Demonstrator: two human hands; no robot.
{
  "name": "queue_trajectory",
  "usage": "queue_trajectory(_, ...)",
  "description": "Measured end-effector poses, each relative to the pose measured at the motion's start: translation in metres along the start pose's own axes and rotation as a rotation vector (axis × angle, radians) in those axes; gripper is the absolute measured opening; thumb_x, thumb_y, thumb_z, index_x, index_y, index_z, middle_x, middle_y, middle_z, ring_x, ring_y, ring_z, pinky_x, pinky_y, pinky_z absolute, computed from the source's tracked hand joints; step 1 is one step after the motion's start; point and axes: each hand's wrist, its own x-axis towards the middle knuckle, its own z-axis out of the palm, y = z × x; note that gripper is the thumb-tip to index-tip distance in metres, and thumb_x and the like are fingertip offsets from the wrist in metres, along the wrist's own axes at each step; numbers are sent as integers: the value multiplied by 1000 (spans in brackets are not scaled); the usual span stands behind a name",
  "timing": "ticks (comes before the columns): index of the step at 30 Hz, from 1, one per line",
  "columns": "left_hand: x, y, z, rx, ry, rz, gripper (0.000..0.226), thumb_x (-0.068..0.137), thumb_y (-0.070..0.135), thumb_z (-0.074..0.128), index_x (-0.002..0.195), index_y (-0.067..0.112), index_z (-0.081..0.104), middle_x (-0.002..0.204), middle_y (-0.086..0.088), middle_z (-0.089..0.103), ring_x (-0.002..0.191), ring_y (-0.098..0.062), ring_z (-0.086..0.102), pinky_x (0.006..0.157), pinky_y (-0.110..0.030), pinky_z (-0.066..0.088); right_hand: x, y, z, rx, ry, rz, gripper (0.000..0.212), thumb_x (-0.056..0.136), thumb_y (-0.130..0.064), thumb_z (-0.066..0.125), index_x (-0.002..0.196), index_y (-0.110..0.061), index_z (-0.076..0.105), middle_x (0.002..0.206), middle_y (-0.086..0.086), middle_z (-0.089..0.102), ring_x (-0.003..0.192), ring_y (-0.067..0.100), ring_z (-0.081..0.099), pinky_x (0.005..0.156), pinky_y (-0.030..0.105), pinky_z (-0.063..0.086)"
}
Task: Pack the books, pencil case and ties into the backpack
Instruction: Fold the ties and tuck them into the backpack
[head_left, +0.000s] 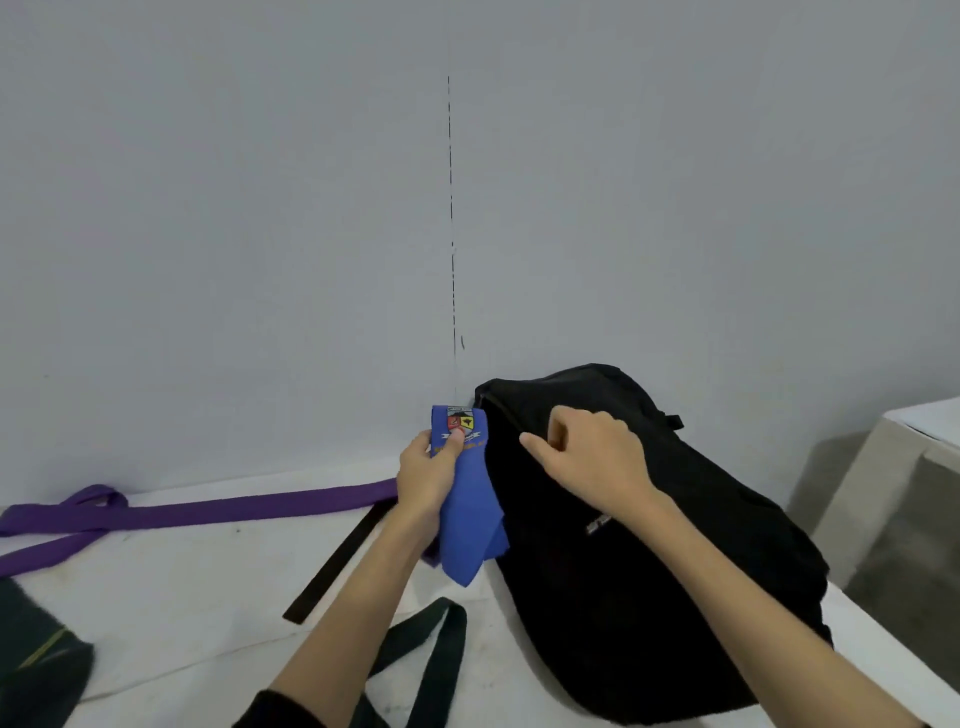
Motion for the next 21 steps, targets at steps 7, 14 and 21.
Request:
queue_trajectory(7,-14,-12,28,110,-140,-183,15,92,16,59,83,4,61,50,4,62,44,-6,58,39,-14,41,8,29,-3,-410,-227,-232,25,83,-39,57,86,-15,50,94,3,62,90,26,60,64,28,34)
queue_trajectory(14,0,7,55,134,-183,-323,24,85,25,68,93,3,65,80,-11,66,66,-19,60,61,-25,51,31,42,-28,25,-240,-149,17,76,-32,62,68,-17,56,74,-3,58,76,20,56,56,24,34)
queue_trajectory(21,38,10,98,105,48,-257,29,90,4,47,61,8,47,64,-7,49,57,-16,43,50,-20,38,43,44,-26,54,-303,-260,18,72,-28,62,60,-20,51,72,-3,61,73,17,58,52,22,34)
